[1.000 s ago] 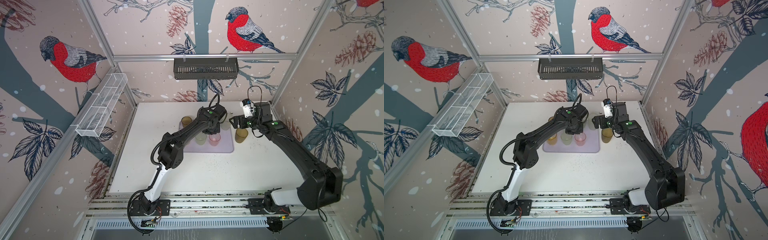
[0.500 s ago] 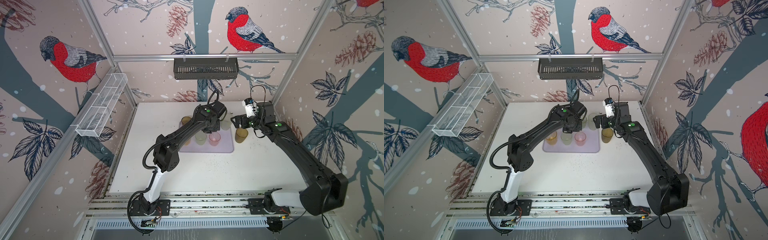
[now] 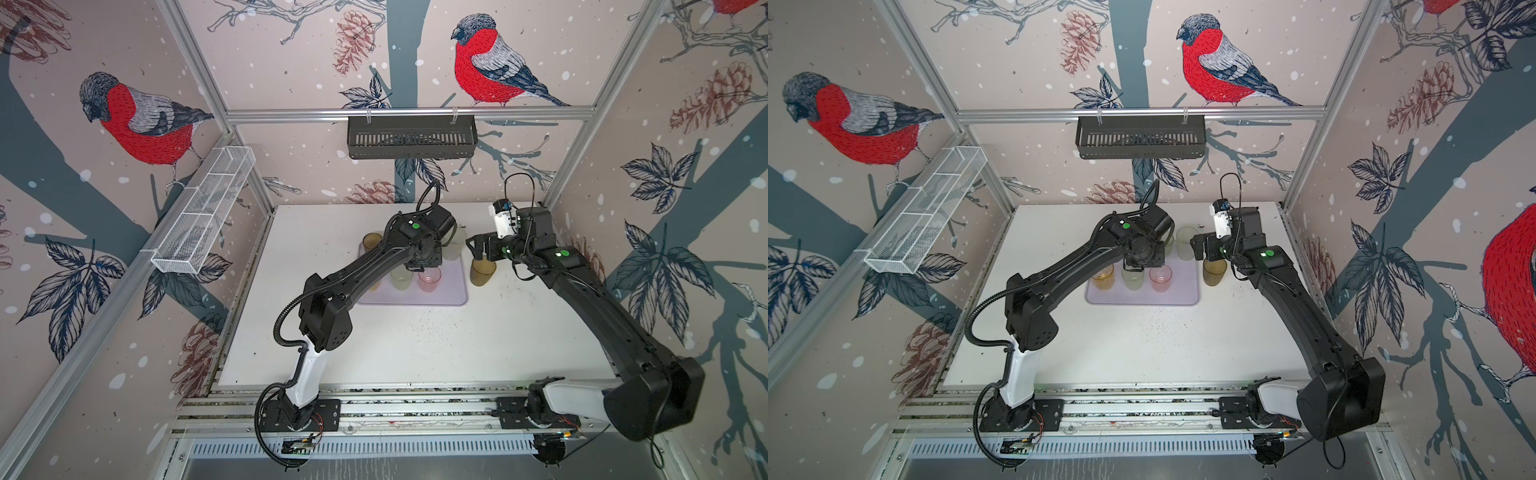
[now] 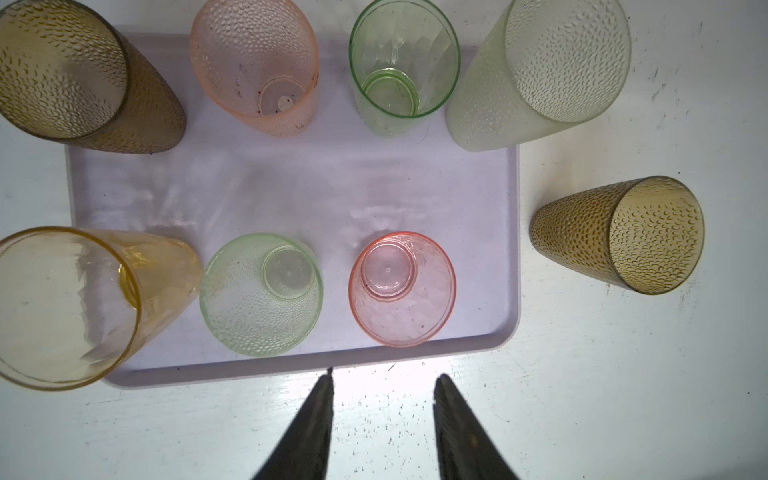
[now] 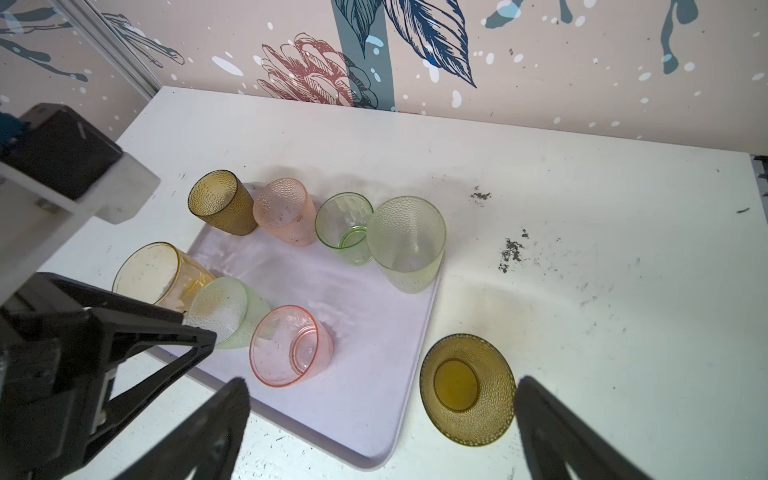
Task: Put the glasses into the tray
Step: 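Raise the left gripper while the right gripper moves toward the olive glass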
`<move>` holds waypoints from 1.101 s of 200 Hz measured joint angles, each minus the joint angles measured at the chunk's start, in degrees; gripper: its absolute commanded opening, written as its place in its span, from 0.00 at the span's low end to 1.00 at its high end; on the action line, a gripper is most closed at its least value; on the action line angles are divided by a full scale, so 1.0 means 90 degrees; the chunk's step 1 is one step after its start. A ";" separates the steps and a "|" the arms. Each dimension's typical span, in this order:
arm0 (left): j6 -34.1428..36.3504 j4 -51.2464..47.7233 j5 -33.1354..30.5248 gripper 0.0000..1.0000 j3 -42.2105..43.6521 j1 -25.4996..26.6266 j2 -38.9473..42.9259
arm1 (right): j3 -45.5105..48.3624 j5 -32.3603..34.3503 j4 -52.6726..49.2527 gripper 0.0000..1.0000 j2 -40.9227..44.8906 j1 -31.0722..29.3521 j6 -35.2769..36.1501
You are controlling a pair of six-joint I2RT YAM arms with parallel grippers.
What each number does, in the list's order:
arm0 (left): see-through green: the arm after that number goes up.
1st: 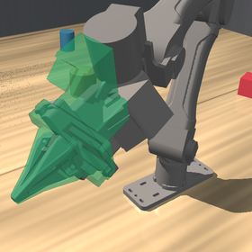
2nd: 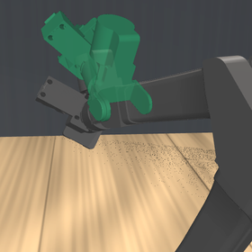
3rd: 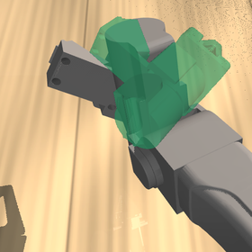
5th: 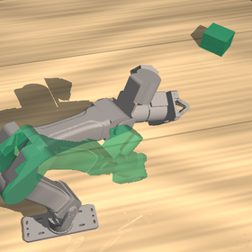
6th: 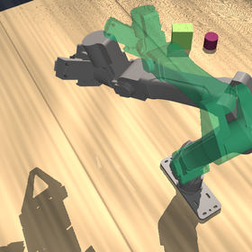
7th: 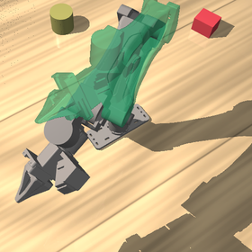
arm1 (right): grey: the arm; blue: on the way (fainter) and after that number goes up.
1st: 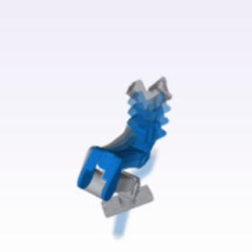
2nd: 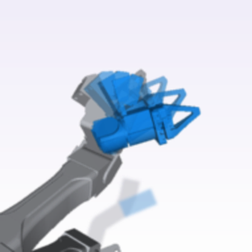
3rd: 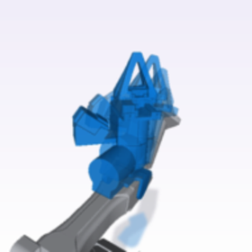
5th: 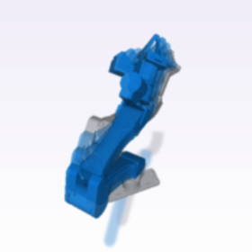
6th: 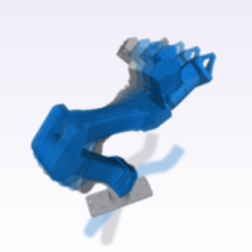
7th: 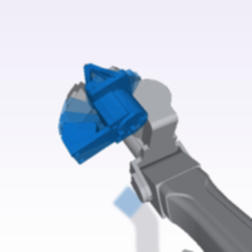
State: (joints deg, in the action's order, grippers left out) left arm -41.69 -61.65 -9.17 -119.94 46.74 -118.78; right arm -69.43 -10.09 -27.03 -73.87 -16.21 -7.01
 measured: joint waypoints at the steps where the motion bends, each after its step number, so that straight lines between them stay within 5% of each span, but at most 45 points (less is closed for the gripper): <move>1: 0.0012 0.0002 -0.0002 0.46 0.0005 0.0000 0.0007 | -0.0002 0.0012 -0.0007 1.00 0.0000 0.0000 -0.0024; 79: 0.0814 0.0192 0.0007 0.59 0.0410 0.0002 0.0512 | -0.0410 0.0831 -0.0393 1.00 -0.0219 -0.0090 -0.0420; 182: 0.1661 0.1426 0.0257 0.90 0.3373 -0.0029 0.2705 | -0.0415 0.1333 -0.1039 1.00 -0.0440 -0.0282 -0.1559; 220: 0.1800 0.1812 0.0306 0.92 0.3937 -0.0044 0.3106 | -0.0389 0.1450 -0.1273 1.00 -0.0427 -0.0277 -0.1778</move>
State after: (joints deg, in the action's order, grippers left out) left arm -25.50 -45.34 -6.42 -84.51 46.35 -90.83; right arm -72.93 2.96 -38.48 -77.71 -18.70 -23.00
